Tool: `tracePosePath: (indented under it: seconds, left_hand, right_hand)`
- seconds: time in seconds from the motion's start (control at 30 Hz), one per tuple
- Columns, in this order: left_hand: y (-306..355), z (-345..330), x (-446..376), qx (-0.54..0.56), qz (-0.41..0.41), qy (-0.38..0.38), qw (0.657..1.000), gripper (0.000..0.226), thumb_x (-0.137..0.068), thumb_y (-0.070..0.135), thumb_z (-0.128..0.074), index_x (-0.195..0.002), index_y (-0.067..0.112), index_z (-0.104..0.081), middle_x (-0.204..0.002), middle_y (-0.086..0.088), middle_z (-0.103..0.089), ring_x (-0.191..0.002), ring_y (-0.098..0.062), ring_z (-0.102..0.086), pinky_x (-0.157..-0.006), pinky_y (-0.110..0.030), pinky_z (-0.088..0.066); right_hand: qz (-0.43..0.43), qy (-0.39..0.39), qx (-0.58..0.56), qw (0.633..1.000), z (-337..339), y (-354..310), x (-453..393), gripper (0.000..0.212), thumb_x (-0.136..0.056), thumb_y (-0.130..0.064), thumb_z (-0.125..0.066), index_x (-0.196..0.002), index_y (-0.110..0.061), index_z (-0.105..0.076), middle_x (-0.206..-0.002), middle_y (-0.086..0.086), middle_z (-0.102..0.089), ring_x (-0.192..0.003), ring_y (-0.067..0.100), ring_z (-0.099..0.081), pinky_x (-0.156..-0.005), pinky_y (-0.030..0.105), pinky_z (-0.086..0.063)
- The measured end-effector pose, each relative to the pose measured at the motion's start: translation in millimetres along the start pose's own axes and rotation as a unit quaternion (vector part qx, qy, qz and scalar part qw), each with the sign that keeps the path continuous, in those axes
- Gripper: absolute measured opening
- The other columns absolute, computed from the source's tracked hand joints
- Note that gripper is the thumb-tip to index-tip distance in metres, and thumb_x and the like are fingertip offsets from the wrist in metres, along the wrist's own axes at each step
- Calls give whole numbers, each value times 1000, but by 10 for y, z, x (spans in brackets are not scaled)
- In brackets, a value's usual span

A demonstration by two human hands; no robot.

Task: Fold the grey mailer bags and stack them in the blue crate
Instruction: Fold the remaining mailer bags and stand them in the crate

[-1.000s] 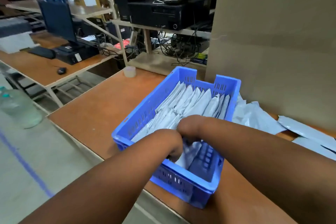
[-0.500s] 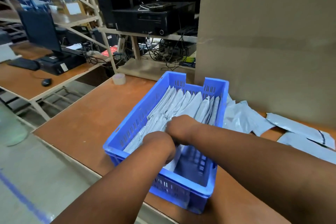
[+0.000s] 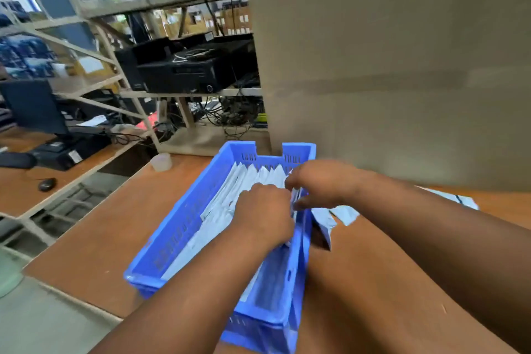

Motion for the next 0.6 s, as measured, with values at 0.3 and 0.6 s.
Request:
tracePosePath:
  seconds: [0.3,0.6]
  left_hand:
    - [1732,-91,-422,36,-141,-37,989,24,-87,46,-68,-95,26,-59,-115,-3,-66,-113,-29,-64,-86,-38,-49]
    - [3171,-956,-767,44,-248,-142,957,45,-89,41,-69,-129,22,-62,-131,-5,-64,-121,-30,-62,-96,-41,-54]
  right_hand:
    - [-233,-23,-72,969,-947,1478,1893,40,-91,-59,-69,-126,-39,-67,-129,-10,-63,-119,19,-62,-88,36,-52]
    - [-376,-4,-127,918,-2197,2185,2855,67,-90,-61,-65,-149,-35,-47,-148,5,-47,-144,30,-41,-116,49,-39]
Point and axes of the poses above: each hand's wrist, its own x-axis away from the middle knuckle, its own z-axis out of the back of the hand, y = z × x, the point moved 3 cm from there along -x, towards the middle knuckle
